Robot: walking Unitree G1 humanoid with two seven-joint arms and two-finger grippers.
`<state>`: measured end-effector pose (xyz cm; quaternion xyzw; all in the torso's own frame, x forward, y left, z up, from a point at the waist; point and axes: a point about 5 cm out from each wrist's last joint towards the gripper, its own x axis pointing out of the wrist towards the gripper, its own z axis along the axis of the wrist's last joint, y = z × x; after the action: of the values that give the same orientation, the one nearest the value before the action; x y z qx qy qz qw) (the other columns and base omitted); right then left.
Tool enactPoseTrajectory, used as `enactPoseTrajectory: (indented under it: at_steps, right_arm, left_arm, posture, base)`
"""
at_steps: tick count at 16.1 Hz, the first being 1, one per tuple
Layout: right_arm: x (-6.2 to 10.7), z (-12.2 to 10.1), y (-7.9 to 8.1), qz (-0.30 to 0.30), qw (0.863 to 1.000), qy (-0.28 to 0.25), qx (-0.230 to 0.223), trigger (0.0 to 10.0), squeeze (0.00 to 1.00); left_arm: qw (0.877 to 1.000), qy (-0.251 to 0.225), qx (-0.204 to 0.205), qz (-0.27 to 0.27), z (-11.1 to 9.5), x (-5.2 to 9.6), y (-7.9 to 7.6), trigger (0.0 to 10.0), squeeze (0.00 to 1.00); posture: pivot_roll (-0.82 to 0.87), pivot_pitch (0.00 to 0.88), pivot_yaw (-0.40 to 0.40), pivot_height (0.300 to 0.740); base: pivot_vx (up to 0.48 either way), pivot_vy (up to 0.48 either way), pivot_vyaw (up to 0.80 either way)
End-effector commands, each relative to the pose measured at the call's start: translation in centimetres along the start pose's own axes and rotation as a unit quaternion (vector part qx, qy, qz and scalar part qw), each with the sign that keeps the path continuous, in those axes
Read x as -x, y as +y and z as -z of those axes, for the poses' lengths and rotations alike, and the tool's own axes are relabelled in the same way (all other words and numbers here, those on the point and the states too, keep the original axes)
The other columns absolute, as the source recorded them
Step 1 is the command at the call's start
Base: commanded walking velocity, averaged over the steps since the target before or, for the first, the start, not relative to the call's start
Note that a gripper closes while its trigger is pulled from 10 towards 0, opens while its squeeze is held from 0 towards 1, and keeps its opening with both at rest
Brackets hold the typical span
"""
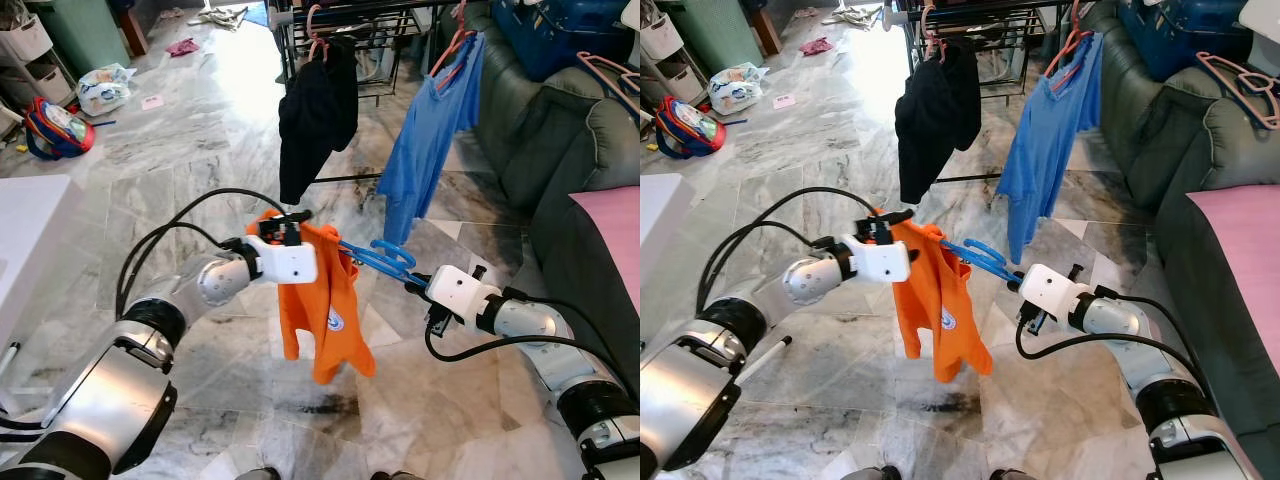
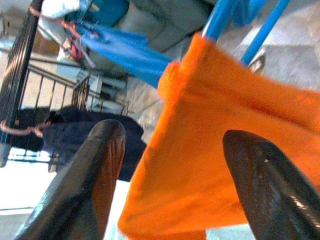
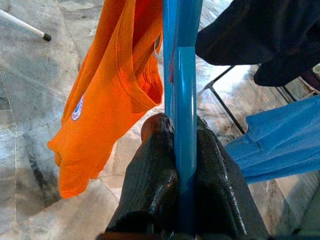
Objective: Hang hanger
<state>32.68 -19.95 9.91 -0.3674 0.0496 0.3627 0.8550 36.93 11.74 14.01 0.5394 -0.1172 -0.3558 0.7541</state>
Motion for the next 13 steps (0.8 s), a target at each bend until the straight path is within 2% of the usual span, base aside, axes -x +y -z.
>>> enactPoseTrajectory:
  at_steps: [1, 2, 3, 6, 11, 12, 13]
  right_arm:
    - [0.1, -0.5, -0.4, 0.017, 1.000, -0.020, -0.007, 0.0, 0.00]
    - [0.1, -0.5, -0.5, 0.019, 1.000, -0.019, -0.007, 0.0, 0.00]
    - [0.2, -0.4, -0.7, 0.027, 0.999, -0.019, -0.010, 0.0, 0.00]
    - [0.2, -0.9, -0.5, 0.026, 0.999, -0.033, -0.007, 0.0, 0.00]
    - [1.5, -1.1, -0.2, 0.000, 0.999, -0.046, 0.003, 0.0, 0.00]
    - [1.8, -1.4, -0.2, -0.001, 0.999, -0.050, 0.005, 0.0, 0.00]
    - [2.0, -1.5, -0.2, -0.002, 0.999, -0.052, 0.006, 0.0, 0.00]
  left_arm:
    - [1.000, 0.019, 0.003, -0.008, 0.8, 0.5, 0.5, 10.0, 1.00]
    - [1.000, 0.023, 0.004, -0.013, 0.9, 0.5, 0.7, 10.0, 1.00]
    - [0.999, 0.037, 0.022, -0.029, 1.3, 0.7, 1.3, 10.0, 1.00]
    - [0.995, 0.084, 0.039, -0.046, 2.6, 1.3, 1.2, 10.0, 1.00]
    - [0.984, 0.150, 0.079, -0.055, 4.4, 2.2, 0.8, 10.0, 1.00]
    - [0.979, 0.168, 0.099, -0.053, 4.7, 2.2, 0.5, 10.0, 0.99]
    - [0.979, 0.171, 0.103, -0.050, 4.7, 2.2, 0.4, 10.0, 0.57]
  posture:
    - [-0.05, 0.158, 0.078, 0.740]
    - [-0.05, 0.158, 0.078, 0.740]
    - [-0.05, 0.153, 0.077, 0.740]
    - [-0.05, 0.151, 0.079, 0.740]
    - [-0.06, 0.151, 0.078, 0.740]
    - [-0.06, 0.151, 0.080, 0.740]
    - [-0.07, 0.151, 0.080, 0.740]
  base:
    - [0.000, 0.000, 0.00]
    - [0.000, 0.000, 0.00]
    - [0.000, 0.000, 0.00]
    - [0.000, 0.000, 0.00]
    - [0.000, 0.000, 0.00]
    - [0.000, 0.000, 0.00]
    - [0.000, 0.000, 0.00]
